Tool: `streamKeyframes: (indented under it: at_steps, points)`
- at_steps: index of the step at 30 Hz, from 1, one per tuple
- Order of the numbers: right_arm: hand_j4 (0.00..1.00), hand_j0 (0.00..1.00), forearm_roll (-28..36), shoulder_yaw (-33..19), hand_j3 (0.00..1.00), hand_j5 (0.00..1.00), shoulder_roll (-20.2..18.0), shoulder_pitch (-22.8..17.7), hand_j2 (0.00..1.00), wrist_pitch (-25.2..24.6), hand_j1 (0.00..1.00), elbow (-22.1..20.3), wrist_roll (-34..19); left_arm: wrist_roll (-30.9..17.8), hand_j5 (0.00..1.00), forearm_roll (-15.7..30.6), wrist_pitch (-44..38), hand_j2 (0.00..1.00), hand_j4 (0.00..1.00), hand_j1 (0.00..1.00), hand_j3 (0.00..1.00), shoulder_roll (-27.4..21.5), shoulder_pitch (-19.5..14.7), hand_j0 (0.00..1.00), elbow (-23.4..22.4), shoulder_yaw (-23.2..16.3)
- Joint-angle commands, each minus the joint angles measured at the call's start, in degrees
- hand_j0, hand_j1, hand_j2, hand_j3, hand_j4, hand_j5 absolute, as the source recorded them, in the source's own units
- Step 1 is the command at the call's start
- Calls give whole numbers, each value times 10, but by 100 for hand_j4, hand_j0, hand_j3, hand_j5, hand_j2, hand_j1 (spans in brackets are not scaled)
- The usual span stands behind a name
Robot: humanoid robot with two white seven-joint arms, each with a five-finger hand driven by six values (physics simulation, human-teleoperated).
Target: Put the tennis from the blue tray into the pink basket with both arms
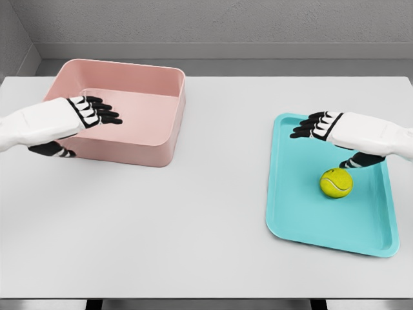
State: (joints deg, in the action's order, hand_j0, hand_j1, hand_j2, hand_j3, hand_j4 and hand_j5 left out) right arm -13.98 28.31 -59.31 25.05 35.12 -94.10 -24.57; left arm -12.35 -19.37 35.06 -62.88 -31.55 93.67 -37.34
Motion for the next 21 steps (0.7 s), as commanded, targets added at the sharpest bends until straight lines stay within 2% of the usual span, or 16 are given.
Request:
streamKeyframes:
  at_steps: [1, 4, 6, 7, 9, 12, 17, 21]
  points:
    - [100, 100, 4, -4, 100, 100, 0, 0, 100, -1, 100, 1, -3, -10, 100, 0, -1, 100, 100, 100, 100, -18, 1, 100, 16, -5]
    - [100, 100, 2, -3, 100, 100, -6, 0, 100, -1, 100, 10, -6, -14, 100, -5, -1, 100, 100, 100, 100, -24, 2, 100, 32, -6]
    - [100, 100, 2, -2, 100, 100, -8, -2, 100, -1, 100, 65, -7, -17, 100, -6, -1, 100, 100, 100, 100, -36, 14, 100, 41, -6]
    - [100, 100, 2, -1, 100, 100, -21, -10, 100, -1, 100, 79, -6, -17, 100, -6, -1, 100, 100, 100, 100, -45, 22, 100, 48, -6]
    - [100, 100, 2, 2, 100, 100, -20, -24, 100, -1, 100, 98, -5, -17, 100, -11, -1, 100, 100, 100, 100, -48, 24, 100, 51, -7]
    - [100, 100, -19, 3, 100, 100, -9, -35, 100, -1, 100, 111, -7, -21, 100, -30, -1, 100, 100, 100, 100, -51, 29, 100, 54, -7]
    - [100, 100, -28, 5, 100, 100, -8, -50, 100, -1, 100, 105, -7, -21, 100, -50, -1, 100, 100, 100, 100, -58, 30, 100, 63, -8]
    - [100, 100, -29, 14, 100, 100, -2, -50, 100, -1, 100, 104, -7, -21, 100, -58, -1, 100, 100, 100, 100, -55, 30, 100, 67, -31]
